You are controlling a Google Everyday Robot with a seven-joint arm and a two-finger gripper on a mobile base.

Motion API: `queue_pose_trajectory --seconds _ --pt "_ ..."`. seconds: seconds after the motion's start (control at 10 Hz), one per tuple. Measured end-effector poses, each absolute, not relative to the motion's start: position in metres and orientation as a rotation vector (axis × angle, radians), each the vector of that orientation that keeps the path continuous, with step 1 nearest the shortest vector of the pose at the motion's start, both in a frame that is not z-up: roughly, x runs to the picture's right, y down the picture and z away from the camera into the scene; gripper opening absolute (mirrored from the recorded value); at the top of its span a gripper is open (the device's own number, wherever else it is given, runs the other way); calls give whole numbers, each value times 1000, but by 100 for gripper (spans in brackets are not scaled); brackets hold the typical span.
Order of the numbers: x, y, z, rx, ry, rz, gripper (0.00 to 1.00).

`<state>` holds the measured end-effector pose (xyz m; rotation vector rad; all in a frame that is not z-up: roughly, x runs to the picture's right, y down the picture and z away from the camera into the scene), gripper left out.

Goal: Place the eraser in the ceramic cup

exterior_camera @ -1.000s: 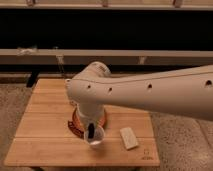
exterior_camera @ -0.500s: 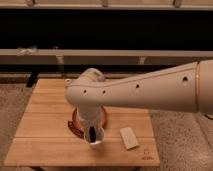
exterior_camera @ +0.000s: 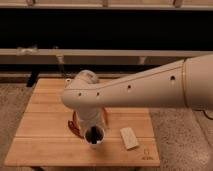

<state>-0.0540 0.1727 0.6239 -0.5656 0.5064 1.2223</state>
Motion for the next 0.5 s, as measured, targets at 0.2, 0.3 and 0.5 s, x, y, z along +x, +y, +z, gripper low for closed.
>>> queue_pose_trajectory --seconds 0.2,0.3,0.5 --pt "-54 170 626 -558 497 1213 80" --pt "-54 168 627 -554 493 1212 80" --pt "-55 168 627 -556 490 1213 80"
